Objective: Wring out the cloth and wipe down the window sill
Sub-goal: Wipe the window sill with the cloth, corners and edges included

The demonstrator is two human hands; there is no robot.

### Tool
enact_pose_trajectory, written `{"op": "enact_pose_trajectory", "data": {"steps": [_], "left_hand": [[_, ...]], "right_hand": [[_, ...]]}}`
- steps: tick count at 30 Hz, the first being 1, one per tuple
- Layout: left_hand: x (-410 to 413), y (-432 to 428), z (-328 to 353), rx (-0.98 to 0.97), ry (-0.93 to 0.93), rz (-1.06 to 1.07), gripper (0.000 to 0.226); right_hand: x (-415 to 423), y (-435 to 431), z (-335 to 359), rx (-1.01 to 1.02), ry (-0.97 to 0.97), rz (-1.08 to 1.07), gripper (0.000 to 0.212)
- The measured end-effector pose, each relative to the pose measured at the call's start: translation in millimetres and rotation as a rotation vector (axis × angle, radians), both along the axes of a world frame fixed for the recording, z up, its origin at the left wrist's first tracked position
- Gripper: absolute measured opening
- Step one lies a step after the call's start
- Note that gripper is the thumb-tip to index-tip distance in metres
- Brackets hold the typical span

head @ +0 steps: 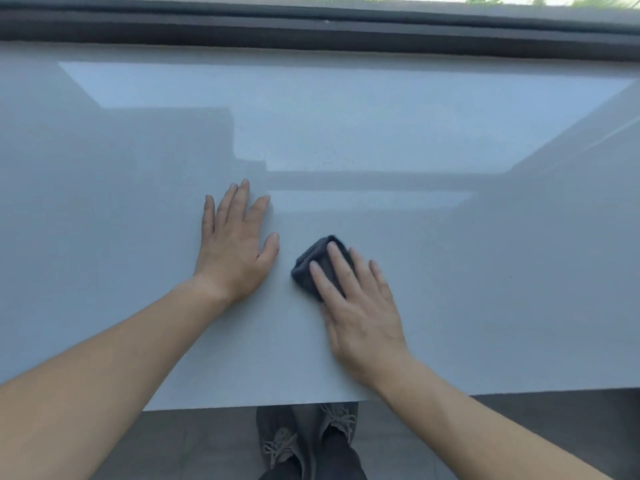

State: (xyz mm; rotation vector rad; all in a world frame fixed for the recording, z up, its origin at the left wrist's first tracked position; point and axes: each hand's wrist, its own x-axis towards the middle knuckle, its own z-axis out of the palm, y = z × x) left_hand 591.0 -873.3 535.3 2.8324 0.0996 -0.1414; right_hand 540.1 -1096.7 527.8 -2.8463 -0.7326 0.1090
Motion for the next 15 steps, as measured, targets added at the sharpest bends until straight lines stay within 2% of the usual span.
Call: {"op": "enact_pose_trajectory", "data": {"steps": [2,3,7,8,10,13,15], "left_hand": [[-14.7,-7.4,-1.1,-0.034,0.005,-0.022,0.073],[-18.9,-9.5,-2.1,-0.041,0.025,-0.028,0.075],[-27.4,-10.0,-7.8,0.007,0.078,-0.068,0.079],[-27.7,-10.1,-8.7,0.022,0.075,-0.065,0.079],[-28.2,-11.4,-9.0,0.046,0.065,-0.057,0.079],[-29.0,-12.0,-9.6,0.055,0.053,-0.062,0.076],[-30.2,-11.6,-10.4,0.059,0.05,-0.064,0.076]], "right_hand": [[-6.6,-9.7,-0.5,-0.015,0.006,0.102,0.061],[1.7,-17.3,-2.0,-0.026,-0.007,0.073,0.06],[26.3,-28.3,0.1,0.046,0.04,-0.371,0.057],[18.7,-20.3,1.1,0.057,0.026,-0.424,0.058],[-13.1,-1.4,2.4,0.052,0.009,-0.314,0.063],[-53.8,0.7,3.3,0.021,0.017,0.032,0.063],[-48.3,-17.7,1.1,-0.011,-0.004,0.084,0.062]]}}
